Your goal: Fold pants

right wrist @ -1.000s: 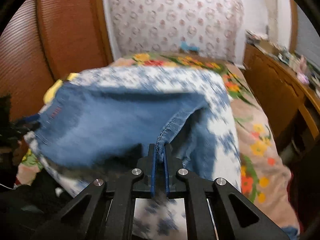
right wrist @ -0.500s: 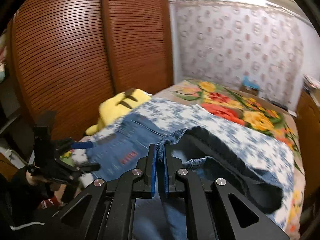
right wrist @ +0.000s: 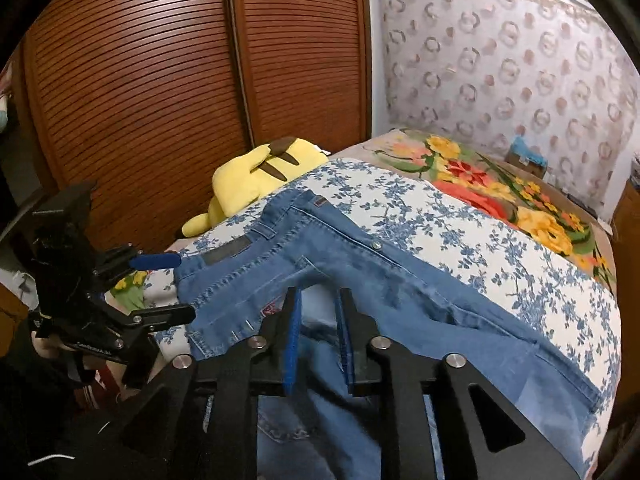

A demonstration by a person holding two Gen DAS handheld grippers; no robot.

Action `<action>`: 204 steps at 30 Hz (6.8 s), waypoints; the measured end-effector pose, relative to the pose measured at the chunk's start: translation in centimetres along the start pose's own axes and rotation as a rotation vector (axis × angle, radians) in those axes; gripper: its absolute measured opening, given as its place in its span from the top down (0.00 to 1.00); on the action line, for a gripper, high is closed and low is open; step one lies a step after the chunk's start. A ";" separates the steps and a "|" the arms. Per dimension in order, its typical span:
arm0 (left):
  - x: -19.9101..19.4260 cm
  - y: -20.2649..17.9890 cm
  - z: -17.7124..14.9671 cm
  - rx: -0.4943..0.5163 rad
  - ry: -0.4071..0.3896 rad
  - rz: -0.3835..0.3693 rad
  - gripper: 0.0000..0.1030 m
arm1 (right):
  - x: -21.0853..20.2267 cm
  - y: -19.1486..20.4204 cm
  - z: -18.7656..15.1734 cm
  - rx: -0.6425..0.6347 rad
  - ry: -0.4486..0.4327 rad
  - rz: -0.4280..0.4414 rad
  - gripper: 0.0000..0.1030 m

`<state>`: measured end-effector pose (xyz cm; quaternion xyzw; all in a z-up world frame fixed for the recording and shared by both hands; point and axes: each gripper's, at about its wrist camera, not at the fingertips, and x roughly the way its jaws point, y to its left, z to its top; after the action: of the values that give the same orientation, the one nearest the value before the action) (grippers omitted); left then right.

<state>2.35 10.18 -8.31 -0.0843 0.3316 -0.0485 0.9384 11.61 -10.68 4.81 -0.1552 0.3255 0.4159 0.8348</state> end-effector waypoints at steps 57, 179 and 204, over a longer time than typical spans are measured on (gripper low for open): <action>-3.0 -1.9 4.6 0.075 -0.134 -0.109 0.94 | -1.9 -2.2 2.9 0.146 -0.118 -0.027 0.99; 0.0 -0.2 -0.9 0.056 -0.019 0.007 0.49 | 11.0 -8.2 2.1 0.299 0.138 -0.094 0.77; 0.2 -1.7 -2.1 0.074 -0.009 0.002 0.49 | 4.5 -1.2 8.4 0.027 -0.100 -0.141 0.94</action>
<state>1.10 8.25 -9.74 -0.0492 0.3254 -0.0593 0.9424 18.05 -4.35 8.00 -0.1454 0.2774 0.3588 0.8793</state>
